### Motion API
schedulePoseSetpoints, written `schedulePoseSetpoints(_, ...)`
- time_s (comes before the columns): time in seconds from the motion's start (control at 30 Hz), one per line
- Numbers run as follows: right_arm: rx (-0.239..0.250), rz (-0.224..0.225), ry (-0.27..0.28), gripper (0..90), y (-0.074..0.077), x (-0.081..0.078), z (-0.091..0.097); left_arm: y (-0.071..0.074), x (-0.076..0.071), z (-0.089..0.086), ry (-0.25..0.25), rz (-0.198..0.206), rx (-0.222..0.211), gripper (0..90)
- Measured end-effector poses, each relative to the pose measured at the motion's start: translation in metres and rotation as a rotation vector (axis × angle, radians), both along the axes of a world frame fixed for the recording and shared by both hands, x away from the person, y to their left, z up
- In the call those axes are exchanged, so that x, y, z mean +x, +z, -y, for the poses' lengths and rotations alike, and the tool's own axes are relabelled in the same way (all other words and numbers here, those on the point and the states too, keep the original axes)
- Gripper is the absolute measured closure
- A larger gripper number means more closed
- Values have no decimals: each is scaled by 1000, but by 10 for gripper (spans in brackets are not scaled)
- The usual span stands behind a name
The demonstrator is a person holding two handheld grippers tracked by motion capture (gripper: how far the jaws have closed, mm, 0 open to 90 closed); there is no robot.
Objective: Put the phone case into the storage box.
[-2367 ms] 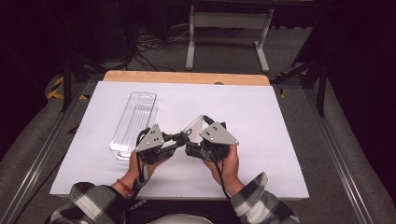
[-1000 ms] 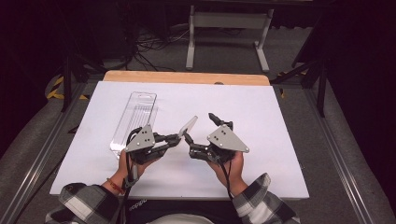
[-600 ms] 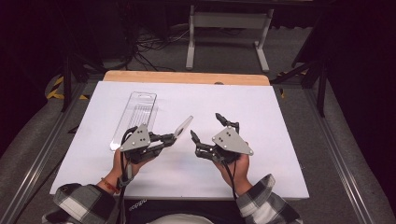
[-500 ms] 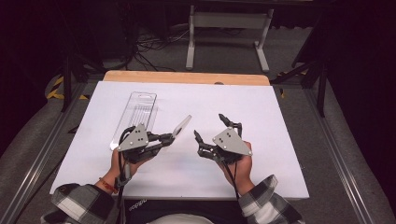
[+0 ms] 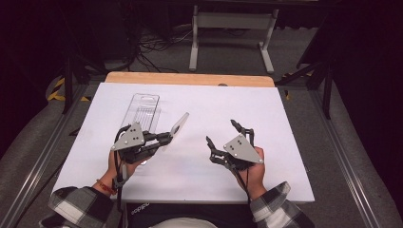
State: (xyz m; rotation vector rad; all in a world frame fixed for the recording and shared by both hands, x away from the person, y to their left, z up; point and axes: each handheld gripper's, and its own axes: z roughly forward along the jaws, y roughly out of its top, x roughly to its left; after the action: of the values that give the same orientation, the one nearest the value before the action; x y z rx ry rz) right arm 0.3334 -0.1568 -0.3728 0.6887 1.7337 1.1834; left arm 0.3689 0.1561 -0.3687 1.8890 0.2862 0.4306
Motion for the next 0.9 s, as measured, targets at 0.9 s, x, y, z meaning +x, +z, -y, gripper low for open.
schedulePoseSetpoints(0.9, -44, -2, -31, 148, -8, -4, 8, 10, 9, -24, 19, 12, -25, 828)
